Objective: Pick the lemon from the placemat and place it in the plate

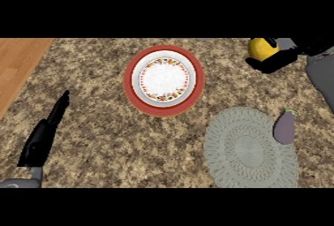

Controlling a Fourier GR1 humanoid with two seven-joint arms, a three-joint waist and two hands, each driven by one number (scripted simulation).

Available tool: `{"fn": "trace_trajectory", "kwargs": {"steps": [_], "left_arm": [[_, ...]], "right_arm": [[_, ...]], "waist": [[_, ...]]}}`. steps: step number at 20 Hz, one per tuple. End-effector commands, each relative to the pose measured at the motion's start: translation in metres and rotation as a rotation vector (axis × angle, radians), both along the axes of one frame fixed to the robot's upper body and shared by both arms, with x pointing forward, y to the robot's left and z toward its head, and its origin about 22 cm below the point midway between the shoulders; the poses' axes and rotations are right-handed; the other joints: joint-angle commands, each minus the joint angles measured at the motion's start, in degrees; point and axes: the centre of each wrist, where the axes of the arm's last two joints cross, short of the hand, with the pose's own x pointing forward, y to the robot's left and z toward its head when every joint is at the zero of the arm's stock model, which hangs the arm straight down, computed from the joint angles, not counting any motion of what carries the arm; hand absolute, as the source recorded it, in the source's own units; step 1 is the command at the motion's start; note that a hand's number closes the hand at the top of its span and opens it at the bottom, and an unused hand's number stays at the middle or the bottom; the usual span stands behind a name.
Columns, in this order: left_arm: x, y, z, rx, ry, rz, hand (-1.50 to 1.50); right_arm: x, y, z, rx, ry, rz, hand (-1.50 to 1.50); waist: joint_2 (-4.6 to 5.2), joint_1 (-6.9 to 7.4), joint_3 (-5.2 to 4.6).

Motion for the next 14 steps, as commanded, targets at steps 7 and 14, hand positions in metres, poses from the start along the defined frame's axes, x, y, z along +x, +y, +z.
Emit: {"fn": "trace_trajectory", "kwargs": {"steps": [7,14], "left_arm": [[-0.017,0.015,-0.013,-0.014,0.01,0.064,0.0],[-0.014,0.033,-0.005,0.012,0.002,0.068,0.0]], "right_arm": [[0.035,0.101,0.003,0.066,0.074,0.289,1.5],[0.033,0.195,-0.006,0.026,0.178,0.298,1.5]], "waist": [[-1.24,-3.75,-0.2],[-1.27,-4.22,-0.25]]}}
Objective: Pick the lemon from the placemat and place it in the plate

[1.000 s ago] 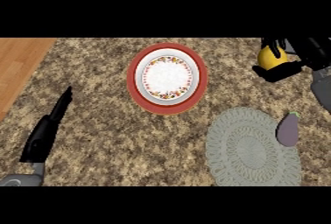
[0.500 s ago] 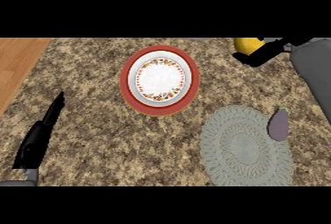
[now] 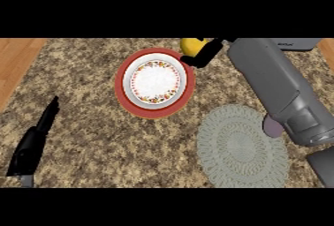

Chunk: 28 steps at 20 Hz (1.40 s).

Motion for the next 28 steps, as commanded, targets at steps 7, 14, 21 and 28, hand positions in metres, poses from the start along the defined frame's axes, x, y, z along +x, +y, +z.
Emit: {"fn": "trace_trajectory", "kwargs": {"steps": [7,14,21,28], "left_arm": [[0.002,-0.015,-0.008,-0.004,0.01,0.003,0.0],[0.008,0.009,0.006,0.0,0.009,-0.03,0.0],[0.021,-0.017,0.007,0.004,-0.008,-0.048,0.0],[0.015,-0.017,0.0,-0.002,-0.012,-0.042,0.0]], "right_arm": [[-0.015,0.086,-0.04,-0.182,0.109,0.051,1.5],[-0.027,0.088,-0.079,-0.23,0.17,0.062,1.5],[-0.024,0.081,-0.084,-0.189,0.351,-0.105,-1.5],[-0.025,0.079,-0.083,0.127,0.395,-0.087,-1.5]], "waist": [[0.22,-0.2,-0.02],[0.46,1.99,-0.06],[0.98,3.09,-0.05],[0.68,2.27,0.01]]}}
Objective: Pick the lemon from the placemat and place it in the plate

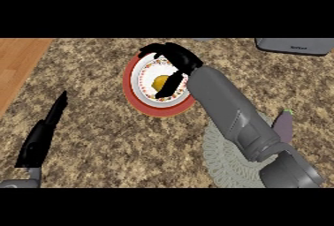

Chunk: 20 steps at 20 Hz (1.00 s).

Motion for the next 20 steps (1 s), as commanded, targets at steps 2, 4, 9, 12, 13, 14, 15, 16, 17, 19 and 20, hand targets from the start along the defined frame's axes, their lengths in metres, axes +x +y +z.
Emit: {"fn": "trace_trajectory", "kwargs": {"steps": [2,4,9,12,13,14,15,16,17,19,20], "left_arm": [[0.004,-0.011,-0.006,0.005,-0.004,0.028,0.0],[-0.006,0.012,-0.007,-0.002,-0.002,0.041,0.0],[-0.005,0.005,0.002,0.007,-0.022,0.039,0.0],[-0.009,0.013,-0.01,-0.011,-0.011,0.028,0.0],[-0.007,0.004,-0.008,0.0,-0.009,0.024,0.0],[-0.018,0.004,-0.007,-0.003,-0.005,0.006,0.0],[-0.003,0.011,0.005,0.002,-0.02,0.027,0.0],[-0.011,-0.003,-0.009,-0.012,-0.014,0.025,0.0],[-0.011,-0.009,-0.006,-0.013,-0.013,0.031,0.0],[-0.006,0.001,0.001,-0.005,-0.031,-0.003,0.0],[-0.004,0.01,0.003,-0.009,-0.025,0.018,0.0]], "right_arm": [[0.004,-0.001,0.011,0.236,0.038,-0.07,-1.5],[0.003,-0.011,-0.004,0.274,0.052,-0.155,-1.5],[0.014,-0.048,-0.002,0.407,0.117,-0.261,-1.5],[0.025,-0.08,0.018,0.528,0.156,-0.233,-1.5],[0.03,-0.098,0.03,0.561,0.129,-0.23,-1.5],[0.027,-0.107,0.014,0.57,0.16,-0.248,-1.5],[0.03,-0.112,0.024,0.558,0.136,-0.216,-1.5],[0.029,-0.129,0.02,0.586,0.116,-0.22,-1.5],[0.026,-0.149,0.01,0.592,0.116,-0.209,-1.5],[0.027,-0.155,0.016,0.584,0.101,-0.217,-1.5],[0.026,-0.161,0.013,0.602,0.082,-0.197,-1.5]], "waist": [[-0.07,-1.36,0.03],[-0.23,-1.89,0.01],[0.09,-1.87,0.1],[0.52,-1.73,0.05],[0.68,-1.62,0.12],[0.57,-0.84,0.16],[0.75,-1.2,0.14],[0.79,-1.18,0.15],[0.85,-1.24,0.22],[1.29,-0.23,0.2],[1.26,-0.43,0.19]]}}
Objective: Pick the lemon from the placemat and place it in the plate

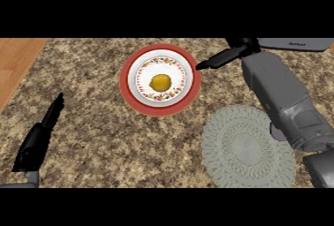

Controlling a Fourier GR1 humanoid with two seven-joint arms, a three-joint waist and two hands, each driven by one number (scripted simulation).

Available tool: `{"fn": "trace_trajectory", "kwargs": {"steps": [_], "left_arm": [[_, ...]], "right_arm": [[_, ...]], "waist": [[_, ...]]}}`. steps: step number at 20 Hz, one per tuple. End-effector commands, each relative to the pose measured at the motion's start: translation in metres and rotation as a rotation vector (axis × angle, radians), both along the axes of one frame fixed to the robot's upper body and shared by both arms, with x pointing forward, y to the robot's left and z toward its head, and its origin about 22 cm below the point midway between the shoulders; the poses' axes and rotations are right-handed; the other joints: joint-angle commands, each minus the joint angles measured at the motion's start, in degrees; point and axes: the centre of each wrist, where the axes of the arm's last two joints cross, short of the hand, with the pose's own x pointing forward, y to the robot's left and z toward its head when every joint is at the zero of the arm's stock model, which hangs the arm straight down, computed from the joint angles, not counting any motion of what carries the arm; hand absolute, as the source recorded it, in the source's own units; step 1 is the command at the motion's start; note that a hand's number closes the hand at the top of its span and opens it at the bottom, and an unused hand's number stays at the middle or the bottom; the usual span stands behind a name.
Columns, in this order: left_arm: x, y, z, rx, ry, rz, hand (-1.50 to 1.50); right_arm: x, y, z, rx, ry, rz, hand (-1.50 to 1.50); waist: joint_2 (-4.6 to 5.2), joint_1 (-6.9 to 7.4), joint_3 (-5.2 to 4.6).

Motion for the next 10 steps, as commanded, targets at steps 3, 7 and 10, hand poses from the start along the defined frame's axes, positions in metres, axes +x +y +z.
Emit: {"fn": "trace_trajectory", "kwargs": {"steps": [3,7,10], "left_arm": [[0.01,-0.014,0.005,0.007,-0.01,-0.012,0.0],[0.012,-0.009,0.006,-0.001,-0.019,-0.017,0.0],[0.016,-0.013,0.016,0.004,-0.03,-0.038,0.0]], "right_arm": [[-0.002,-0.055,0.004,0.004,-0.062,0.033,-1.5],[-0.002,-0.073,0.011,-0.002,-0.067,-0.002,-1.5],[-0.004,-0.087,0.012,-0.004,-0.063,-0.018,-1.5]], "waist": [[0.47,0.02,0.08],[1.11,1.51,0.08],[1.09,1.91,0.17]]}}
